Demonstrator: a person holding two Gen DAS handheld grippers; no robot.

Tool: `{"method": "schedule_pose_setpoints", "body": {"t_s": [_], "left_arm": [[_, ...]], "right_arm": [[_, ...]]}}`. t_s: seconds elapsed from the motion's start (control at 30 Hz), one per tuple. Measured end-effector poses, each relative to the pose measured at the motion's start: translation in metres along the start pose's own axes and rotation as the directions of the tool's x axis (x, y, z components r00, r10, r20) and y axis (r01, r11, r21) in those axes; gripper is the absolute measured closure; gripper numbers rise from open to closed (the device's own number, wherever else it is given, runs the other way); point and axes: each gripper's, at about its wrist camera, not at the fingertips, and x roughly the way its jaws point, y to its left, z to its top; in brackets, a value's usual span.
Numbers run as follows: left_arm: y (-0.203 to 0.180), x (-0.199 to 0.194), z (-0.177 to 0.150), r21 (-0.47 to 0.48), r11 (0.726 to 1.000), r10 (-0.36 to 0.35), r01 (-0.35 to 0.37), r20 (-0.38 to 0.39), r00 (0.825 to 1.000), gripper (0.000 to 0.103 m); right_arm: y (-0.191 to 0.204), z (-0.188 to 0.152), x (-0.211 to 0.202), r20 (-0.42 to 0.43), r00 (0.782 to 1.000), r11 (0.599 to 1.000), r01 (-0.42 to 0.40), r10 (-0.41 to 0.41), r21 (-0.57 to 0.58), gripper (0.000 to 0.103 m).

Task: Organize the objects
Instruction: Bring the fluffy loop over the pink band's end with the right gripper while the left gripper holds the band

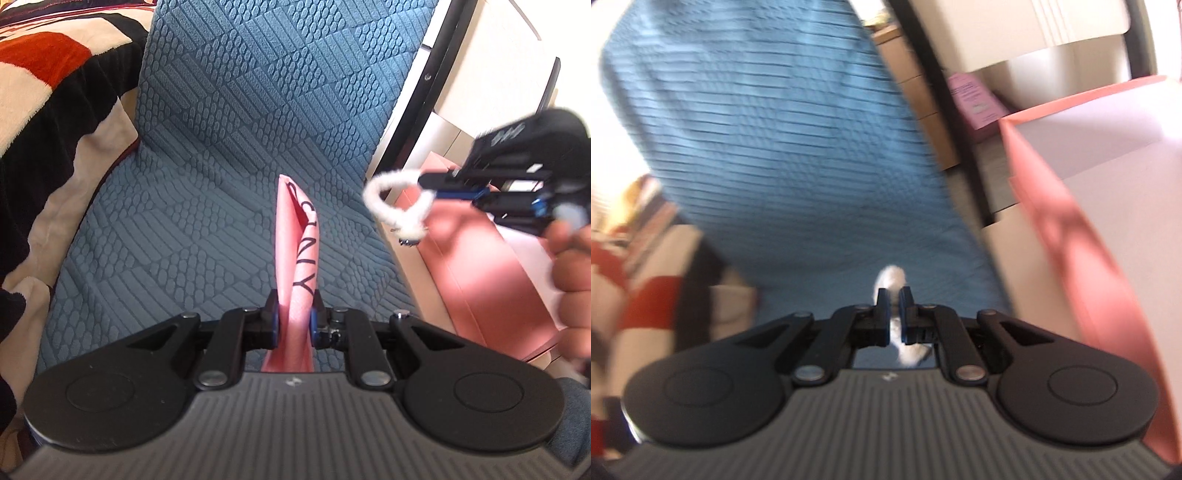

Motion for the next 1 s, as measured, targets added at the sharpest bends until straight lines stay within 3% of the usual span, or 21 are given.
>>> {"method": "schedule_pose_setpoints", "body": {"t_s": [0.2, 0.37, 0.47, 0.7, 1.0], "left_arm": [[-0.006, 0.001, -0.003, 0.046, 0.999, 0.018, -0.018, -0.003, 1.0, 0.086], [-0.01, 0.0, -0.006, 0.08, 0.996, 0.029, -0.03, 0.008, 1.0, 0.086], [-0.015, -0.004, -0.007, 0.111, 0.993, 0.035, -0.037, 0.022, 0.999, 0.086], [-0.028, -0.011, -0.012, 0.199, 0.977, 0.06, -0.073, 0.072, 0.996, 0.086], [-0.05, -0.015, -0.022, 0.348, 0.929, 0.086, -0.128, 0.134, 0.987, 0.086]], "right_arm": [[0.035, -0.014, -0.019, -0.084, 0.977, 0.98, -0.192, 0.196, 0.051, 0.096], [0.051, -0.018, -0.017, -0.145, 0.952, 0.961, -0.255, 0.269, 0.11, 0.095], [0.046, -0.021, -0.002, -0.191, 0.946, 0.959, -0.231, 0.261, 0.166, 0.095], [0.038, -0.02, 0.01, -0.176, 0.966, 0.976, -0.169, 0.191, 0.135, 0.095], [0.045, -0.018, 0.015, -0.18, 0.969, 0.985, -0.156, 0.167, 0.074, 0.095]]}}
